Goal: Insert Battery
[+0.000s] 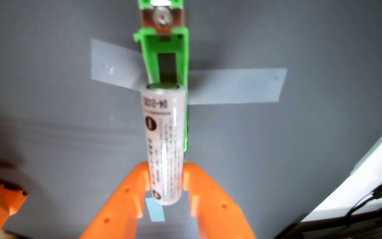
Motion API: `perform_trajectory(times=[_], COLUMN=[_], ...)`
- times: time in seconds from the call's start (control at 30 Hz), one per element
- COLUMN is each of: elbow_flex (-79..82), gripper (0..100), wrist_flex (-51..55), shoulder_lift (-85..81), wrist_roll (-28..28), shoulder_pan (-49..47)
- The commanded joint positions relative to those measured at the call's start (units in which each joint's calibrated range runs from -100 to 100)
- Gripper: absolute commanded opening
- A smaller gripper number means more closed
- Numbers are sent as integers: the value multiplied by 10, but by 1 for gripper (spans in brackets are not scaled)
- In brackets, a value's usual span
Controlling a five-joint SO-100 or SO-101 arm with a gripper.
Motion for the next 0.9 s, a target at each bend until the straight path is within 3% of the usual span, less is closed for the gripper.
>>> perform_trajectory(times=[0.0,0.87], elbow_flex=[0,-1], gripper=[2,2], wrist_flex=[-11,-12], shoulder_lift=[-19,-18], wrist_roll=[-2,-12], shoulder_pan=[6,2])
